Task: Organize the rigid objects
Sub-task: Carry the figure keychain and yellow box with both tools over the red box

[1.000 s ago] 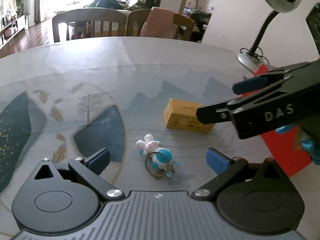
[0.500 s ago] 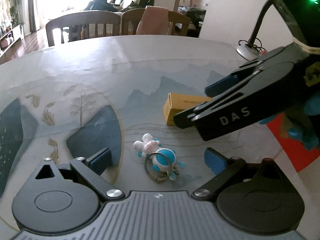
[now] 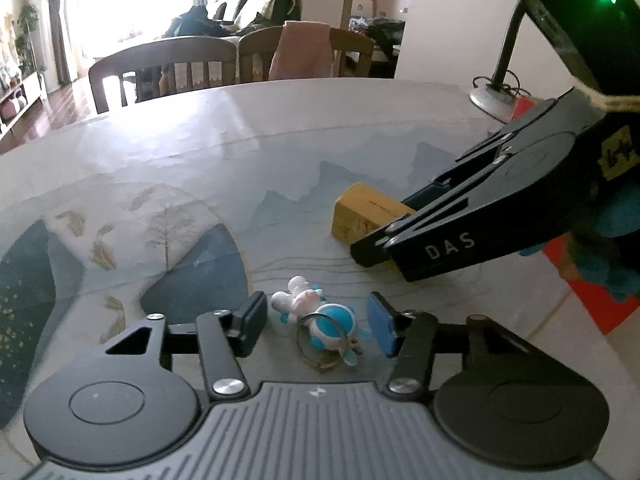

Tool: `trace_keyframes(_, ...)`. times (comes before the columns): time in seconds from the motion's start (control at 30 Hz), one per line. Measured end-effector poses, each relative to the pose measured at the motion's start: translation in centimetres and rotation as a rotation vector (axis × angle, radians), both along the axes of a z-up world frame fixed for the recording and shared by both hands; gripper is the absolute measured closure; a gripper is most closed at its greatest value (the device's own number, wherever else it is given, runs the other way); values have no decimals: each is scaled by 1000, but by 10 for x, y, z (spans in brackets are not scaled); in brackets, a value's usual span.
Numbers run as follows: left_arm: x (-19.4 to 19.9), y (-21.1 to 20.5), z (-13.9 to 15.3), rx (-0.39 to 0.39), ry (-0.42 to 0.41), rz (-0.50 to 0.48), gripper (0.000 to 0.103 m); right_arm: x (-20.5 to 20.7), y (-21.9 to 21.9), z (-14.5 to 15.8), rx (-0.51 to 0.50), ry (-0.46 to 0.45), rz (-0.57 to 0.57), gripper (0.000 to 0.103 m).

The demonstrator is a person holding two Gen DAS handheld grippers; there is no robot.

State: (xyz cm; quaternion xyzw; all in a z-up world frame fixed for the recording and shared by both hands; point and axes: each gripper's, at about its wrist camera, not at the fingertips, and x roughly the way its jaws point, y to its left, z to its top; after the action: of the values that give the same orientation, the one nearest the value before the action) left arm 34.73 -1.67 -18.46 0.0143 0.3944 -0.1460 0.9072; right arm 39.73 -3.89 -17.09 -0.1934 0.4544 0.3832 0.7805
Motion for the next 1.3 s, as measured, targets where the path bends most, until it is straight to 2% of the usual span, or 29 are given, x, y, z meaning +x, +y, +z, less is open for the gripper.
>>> trace_keyframes(0.03, 0, 0, 0, 2, -1, -1, 59, -1, -2, 0, 14, 13, -17, 74)
trace_keyframes(0.4, -1, 5, 2, -15, 26, -1, 60, -23, -24, 11, 60, 49, -208, 75)
trace_keyframes(0.73, -17, 13, 11, -65, 63, -2, 60, -59, -45, 34, 63, 45, -258, 75)
trace_keyframes(0.93, -32, 13, 25, -79, 55, -18, 60, -82, -61, 49, 53, 52, -261, 75)
trace_keyframes(1.3, -60, 9, 51, -111, 43, -35, 60, -113, -93, 90, 84, 3, -274, 75)
